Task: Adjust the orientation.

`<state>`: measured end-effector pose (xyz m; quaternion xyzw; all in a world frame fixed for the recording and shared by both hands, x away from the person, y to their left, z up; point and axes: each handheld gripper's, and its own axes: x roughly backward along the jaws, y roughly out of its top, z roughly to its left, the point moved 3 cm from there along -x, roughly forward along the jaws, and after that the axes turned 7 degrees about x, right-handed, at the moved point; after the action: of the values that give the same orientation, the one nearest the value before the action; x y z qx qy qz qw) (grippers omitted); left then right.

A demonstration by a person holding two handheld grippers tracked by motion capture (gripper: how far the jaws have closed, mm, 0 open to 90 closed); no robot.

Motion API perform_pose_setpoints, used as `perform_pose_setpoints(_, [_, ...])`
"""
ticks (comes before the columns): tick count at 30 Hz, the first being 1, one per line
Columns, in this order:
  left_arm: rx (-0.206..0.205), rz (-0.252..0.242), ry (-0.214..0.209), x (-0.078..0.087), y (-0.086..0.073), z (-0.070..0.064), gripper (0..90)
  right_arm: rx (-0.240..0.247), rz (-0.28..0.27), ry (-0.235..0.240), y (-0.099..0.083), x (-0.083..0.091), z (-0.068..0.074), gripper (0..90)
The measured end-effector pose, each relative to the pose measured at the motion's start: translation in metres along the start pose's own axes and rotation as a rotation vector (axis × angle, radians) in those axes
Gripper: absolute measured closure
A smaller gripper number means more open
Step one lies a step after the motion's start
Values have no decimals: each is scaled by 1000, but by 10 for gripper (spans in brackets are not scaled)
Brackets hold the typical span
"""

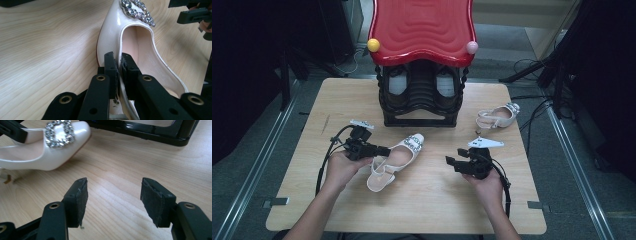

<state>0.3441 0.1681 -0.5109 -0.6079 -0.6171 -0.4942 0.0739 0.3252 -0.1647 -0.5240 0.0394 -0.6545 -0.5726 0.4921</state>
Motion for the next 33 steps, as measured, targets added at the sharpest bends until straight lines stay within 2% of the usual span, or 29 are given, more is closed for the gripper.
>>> perform_pose_setpoints(2, [-10,7,1,-6,2,-3,852,-5,-7,-1,-1,2,2,406])
perform_pose_setpoints(7, [-5,16,-16,-20,6,-6,847,-4,-9,-4,-4,3,5,417])
perform_pose_setpoints(11, [-11,21,-9,-28,10,-7,847,-6,-7,0,-6,2,9,419])
perform_pose_setpoints(14, [-21,29,16,-33,11,-5,847,-5,-4,-2,-6,0,10,419])
perform_pose_setpoints(18, [-7,5,-4,-30,13,-3,835,-1,-12,2,-5,-4,13,423])
perform_pose_setpoints(19, [-10,5,9,-31,12,-3,824,3,-12,3,-4,-5,13,429])
perform_pose_setpoints(21, [-12,13,5,-30,12,-3,796,4,-14,10,-4,-7,13,442])
perform_pose_setpoints(24, [-37,6,24,-25,12,-8,759,7,-18,23,-3,-8,15,472])
perform_pose_setpoints(29, [-57,-5,32,-10,10,-15,683,18,-30,40,-3,-7,18,520])
perform_pose_setpoints(33, [-59,-19,17,4,7,-15,682,27,-23,53,-2,-11,21,548])
